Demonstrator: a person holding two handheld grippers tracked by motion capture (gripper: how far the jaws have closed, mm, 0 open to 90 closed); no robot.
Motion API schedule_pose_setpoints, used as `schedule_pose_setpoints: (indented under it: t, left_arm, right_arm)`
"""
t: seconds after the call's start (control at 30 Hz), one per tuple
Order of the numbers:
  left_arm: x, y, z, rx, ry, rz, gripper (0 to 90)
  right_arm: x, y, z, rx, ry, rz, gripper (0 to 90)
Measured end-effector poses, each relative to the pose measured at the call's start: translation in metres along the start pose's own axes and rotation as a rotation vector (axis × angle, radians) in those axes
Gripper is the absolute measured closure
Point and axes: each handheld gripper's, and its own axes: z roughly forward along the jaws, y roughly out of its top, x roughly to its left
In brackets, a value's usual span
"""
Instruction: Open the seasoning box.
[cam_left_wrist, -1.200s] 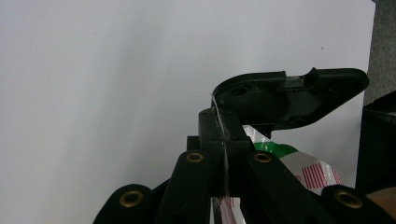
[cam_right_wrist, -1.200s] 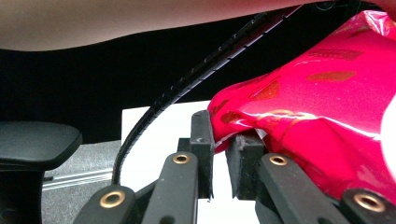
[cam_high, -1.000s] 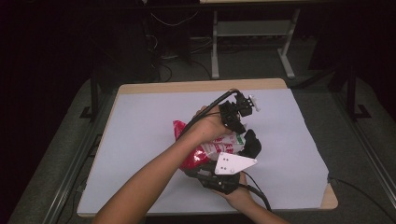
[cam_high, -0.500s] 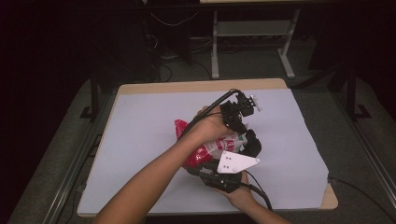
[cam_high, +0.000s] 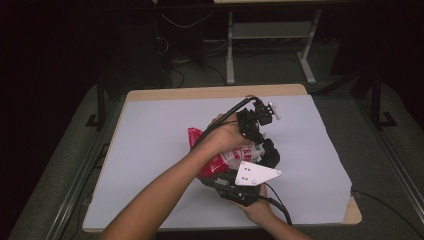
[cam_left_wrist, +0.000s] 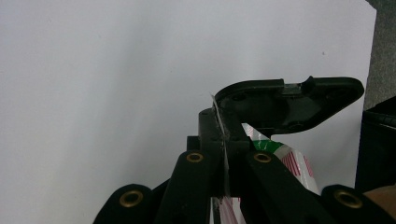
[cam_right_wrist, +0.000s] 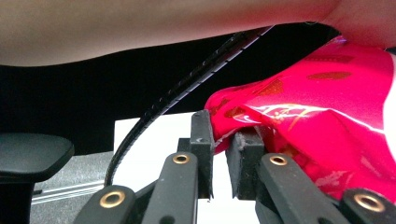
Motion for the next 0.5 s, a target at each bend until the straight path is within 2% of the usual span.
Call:
schedule_pose_setpoints:
  t: [0.5]
  left_arm:
    - [0.0001,-0.0002,0.0006,0.006,0.001,0.002,90.0]
  right_arm:
    - [-0.0006,0.0003,-0.0001,-0.001,0.002,0.002,81.3]
